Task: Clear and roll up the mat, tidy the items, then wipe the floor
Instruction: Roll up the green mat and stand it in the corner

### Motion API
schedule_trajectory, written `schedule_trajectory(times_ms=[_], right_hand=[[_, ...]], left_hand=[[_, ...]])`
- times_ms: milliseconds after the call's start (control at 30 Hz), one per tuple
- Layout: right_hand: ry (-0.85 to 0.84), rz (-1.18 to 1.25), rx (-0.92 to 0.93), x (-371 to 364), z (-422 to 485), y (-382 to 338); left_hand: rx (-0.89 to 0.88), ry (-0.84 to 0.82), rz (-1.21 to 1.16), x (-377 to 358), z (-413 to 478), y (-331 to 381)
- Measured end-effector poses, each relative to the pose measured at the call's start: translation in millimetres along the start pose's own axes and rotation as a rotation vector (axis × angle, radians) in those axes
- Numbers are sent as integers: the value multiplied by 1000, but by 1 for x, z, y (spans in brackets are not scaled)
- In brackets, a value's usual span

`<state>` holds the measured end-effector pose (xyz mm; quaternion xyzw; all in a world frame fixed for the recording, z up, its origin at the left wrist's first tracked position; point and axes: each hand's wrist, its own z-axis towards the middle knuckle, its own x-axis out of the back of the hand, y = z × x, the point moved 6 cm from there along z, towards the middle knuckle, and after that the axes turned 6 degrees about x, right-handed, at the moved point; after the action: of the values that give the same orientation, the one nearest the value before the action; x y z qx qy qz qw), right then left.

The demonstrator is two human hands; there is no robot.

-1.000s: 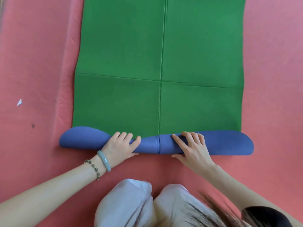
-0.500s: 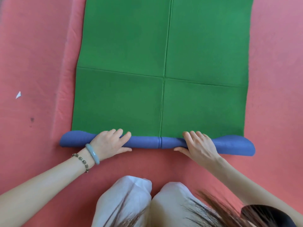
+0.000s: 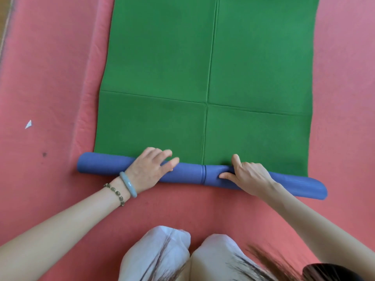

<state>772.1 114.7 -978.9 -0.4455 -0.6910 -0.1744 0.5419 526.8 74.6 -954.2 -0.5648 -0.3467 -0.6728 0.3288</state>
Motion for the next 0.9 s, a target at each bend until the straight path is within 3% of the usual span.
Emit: schedule_trajectory(times_ms=[67, 233, 333, 500, 700, 900], right_hand=[[-20, -13, -14, -1, 2, 2], [-5, -51, -26, 5, 3, 1], [204, 1, 23, 17, -3, 3], [511, -129, 144, 32, -23, 0], [381, -192, 213, 24, -28, 0], [232, 40, 178, 38, 4, 17]], left_hand=[[-91, 27, 58, 1, -6, 17], [4, -44, 247, -20, -15, 27], [-28, -37, 213, -23, -11, 28], [-62, -72, 107, -7, 9, 18], [-2, -158, -45, 3, 35, 1], [176, -256, -112, -1, 54, -22]])
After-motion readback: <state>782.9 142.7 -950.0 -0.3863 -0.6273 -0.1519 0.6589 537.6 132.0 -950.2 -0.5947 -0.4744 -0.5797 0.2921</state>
